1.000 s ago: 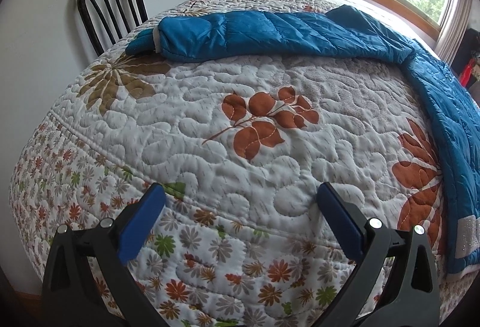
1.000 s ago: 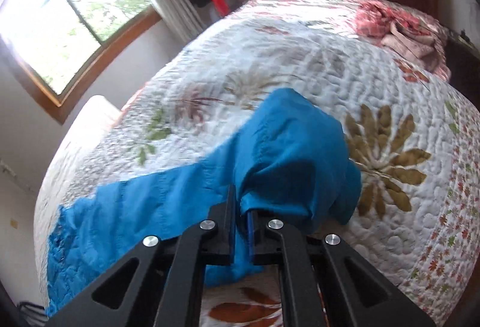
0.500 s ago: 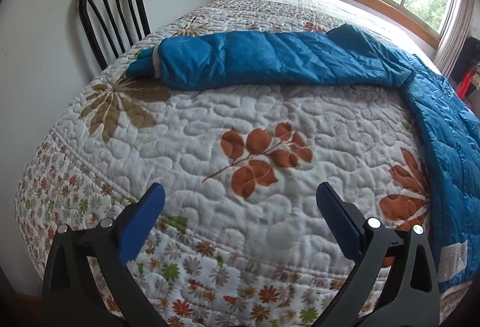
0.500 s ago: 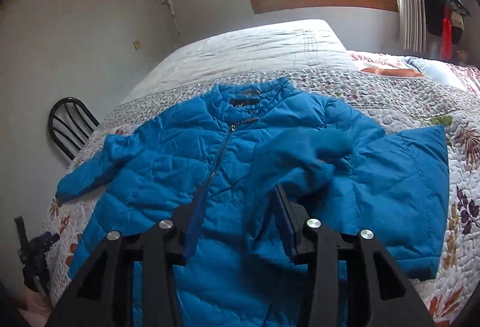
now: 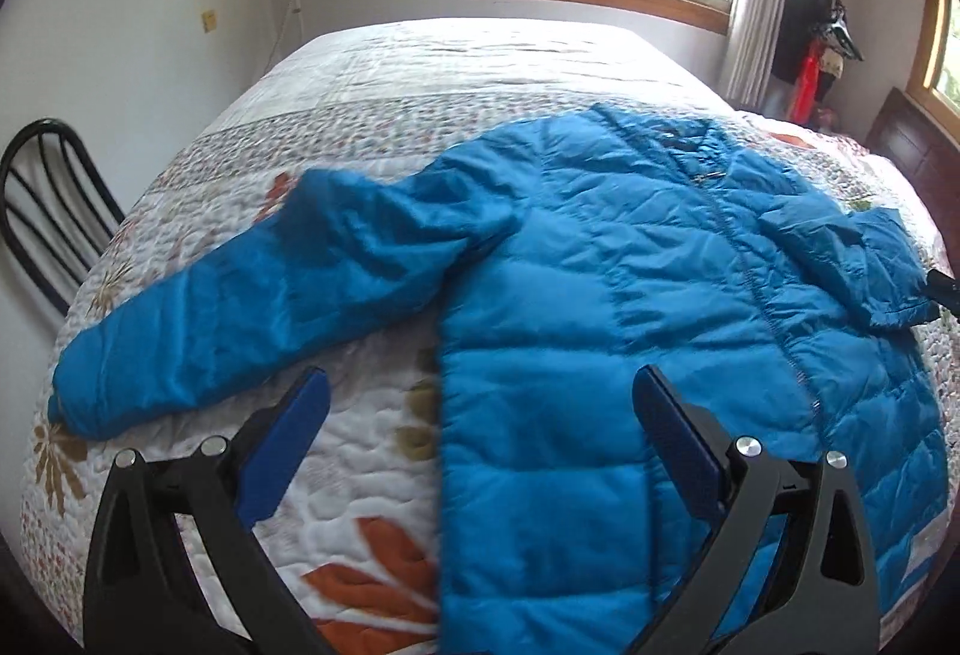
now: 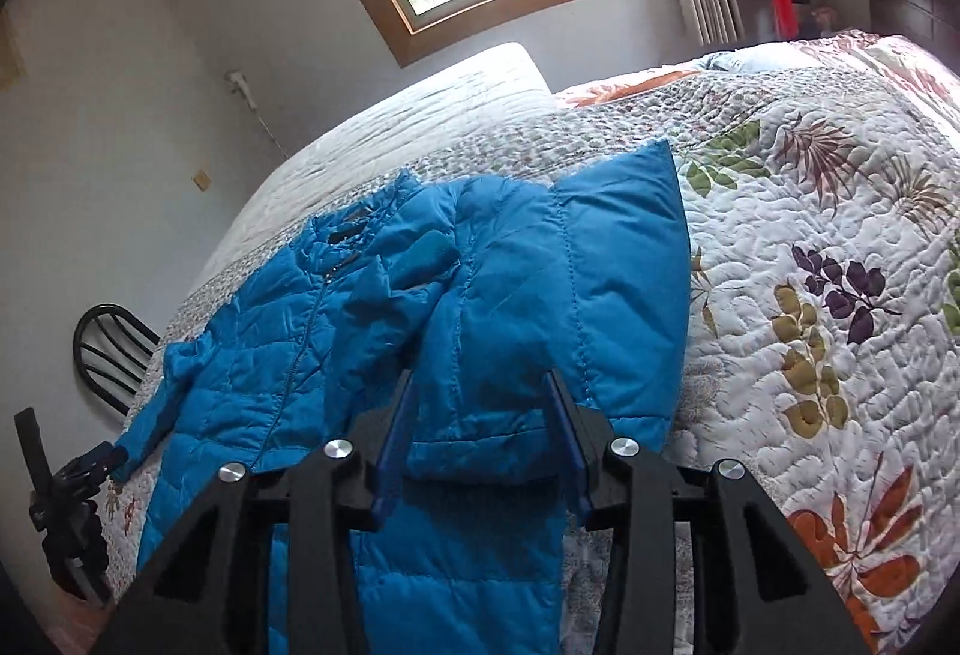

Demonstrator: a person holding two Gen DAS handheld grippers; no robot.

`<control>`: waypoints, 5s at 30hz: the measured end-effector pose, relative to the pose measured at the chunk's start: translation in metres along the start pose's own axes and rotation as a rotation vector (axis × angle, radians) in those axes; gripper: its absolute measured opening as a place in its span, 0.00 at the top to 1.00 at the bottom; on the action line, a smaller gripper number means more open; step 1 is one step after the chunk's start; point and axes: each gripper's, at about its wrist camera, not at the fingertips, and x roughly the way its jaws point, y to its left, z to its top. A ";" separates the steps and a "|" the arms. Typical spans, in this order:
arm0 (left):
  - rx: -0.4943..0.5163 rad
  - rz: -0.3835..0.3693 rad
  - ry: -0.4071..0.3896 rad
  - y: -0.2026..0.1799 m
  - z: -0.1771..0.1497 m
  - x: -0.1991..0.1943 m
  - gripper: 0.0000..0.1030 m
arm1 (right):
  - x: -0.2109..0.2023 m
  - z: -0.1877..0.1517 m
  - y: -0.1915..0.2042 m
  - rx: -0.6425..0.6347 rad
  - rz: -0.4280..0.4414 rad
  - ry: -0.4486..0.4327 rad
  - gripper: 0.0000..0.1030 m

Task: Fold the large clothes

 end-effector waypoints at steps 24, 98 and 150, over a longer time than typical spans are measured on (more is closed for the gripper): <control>0.255 -0.338 0.183 -0.252 0.054 0.111 0.05 | 0.038 0.004 -0.034 0.097 -0.125 0.086 0.57; -0.037 -0.142 0.043 -0.016 0.063 0.072 0.62 | 0.078 0.012 0.062 -0.087 0.053 0.286 0.63; -0.576 0.186 0.130 0.253 -0.090 -0.001 0.27 | -0.022 -0.022 -0.106 0.178 -0.458 0.100 0.50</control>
